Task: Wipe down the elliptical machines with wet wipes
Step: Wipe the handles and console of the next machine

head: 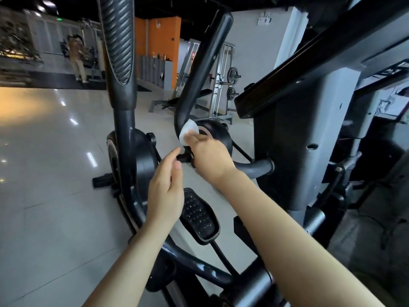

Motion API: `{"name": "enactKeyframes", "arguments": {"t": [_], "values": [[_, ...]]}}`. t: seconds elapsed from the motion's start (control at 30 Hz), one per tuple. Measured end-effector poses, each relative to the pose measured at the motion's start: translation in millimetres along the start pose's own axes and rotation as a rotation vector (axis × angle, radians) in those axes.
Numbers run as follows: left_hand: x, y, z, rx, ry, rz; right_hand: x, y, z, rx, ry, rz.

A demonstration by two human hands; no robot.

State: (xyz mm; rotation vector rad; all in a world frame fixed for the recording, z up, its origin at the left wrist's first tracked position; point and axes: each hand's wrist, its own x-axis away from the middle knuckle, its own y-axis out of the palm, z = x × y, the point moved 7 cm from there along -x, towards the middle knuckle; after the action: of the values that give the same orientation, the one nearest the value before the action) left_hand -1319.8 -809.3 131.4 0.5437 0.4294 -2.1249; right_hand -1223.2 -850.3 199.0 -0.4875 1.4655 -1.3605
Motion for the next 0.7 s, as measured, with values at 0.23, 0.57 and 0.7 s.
{"name": "enactKeyframes", "arguments": {"t": [0.23, 0.57, 0.7], "values": [[-3.8, 44.8, 9.7, -0.017, 0.115, -0.076, 68.5, -23.1, 36.9, 0.175, -0.43, 0.051], [9.6, 103.9, 20.5, -0.589, 0.492, -0.232, 152.3, -0.8, 118.7, 0.34, -0.157, 0.229], [11.2, 104.4, 18.5, -0.601, 0.497, -0.2, 149.6, -3.4, 111.4, 0.088, 0.109, 0.4]]}}
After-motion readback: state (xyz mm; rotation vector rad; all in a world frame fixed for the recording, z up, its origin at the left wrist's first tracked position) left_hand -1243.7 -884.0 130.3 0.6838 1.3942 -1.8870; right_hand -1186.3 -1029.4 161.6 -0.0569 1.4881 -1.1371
